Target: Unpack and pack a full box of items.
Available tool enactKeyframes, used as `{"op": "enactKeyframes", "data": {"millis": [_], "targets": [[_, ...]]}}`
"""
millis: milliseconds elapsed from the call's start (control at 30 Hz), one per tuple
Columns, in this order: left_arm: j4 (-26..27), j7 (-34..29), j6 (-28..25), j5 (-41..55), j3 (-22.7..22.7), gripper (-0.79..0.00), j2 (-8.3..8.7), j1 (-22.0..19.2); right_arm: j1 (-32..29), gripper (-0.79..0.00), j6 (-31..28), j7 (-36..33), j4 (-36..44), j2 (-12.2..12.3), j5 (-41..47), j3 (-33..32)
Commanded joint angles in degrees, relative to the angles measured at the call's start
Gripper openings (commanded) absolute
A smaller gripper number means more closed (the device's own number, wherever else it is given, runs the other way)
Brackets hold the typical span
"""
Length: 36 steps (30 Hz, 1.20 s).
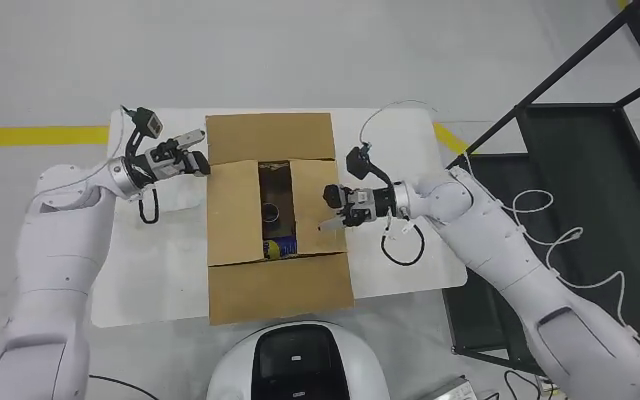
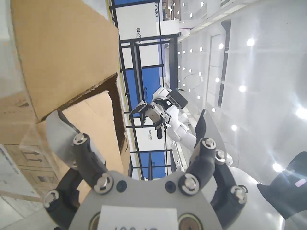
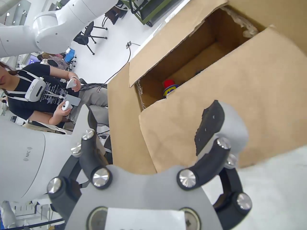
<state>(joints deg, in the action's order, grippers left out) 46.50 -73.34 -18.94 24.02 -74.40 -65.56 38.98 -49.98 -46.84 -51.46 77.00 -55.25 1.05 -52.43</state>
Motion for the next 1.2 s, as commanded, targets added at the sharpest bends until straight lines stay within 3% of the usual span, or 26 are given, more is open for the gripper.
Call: {"op": "enactKeyframes", "data": {"millis": [0,233,400,900,1033,1167], "targets": [[-2.2,0.3,-1.4,-0.3,-0.5,0.000,0.19,-1.5,-2.8,0.000,0.2,-1.4,0.4,1.4,0.4,-3.6],[-10.6,3.3,-7.2,-3.7,0.3,0.000,0.15,-6.7,-13.9,0.000,2.9,-6.2,1.1,5.0,5.8,-11.8],[-15.6,6.0,-10.0,-6.5,2.5,0.000,-0.57,-9.4,-14.9,0.000,3.7,-7.6,1.0,5.3,6.7,-12.1],[-15.5,6.3,-10.3,-7.4,2.9,0.000,-0.60,-9.3,-15.1,0.000,4.1,-7.3,1.0,5.2,7.0,-12.0],[-12.2,12.9,-9.3,-13.2,4.9,0.000,-0.72,-7.8,-15.9,0.000,10.6,-10.0,2.3,5.5,8.7,-11.7],[-12.1,16.9,-9.9,-16.1,6.6,0.000,-1.19,-7.3,-16.8,0.000,15.5,-15.2,2.0,5.9,12.9,-12.1]]}}
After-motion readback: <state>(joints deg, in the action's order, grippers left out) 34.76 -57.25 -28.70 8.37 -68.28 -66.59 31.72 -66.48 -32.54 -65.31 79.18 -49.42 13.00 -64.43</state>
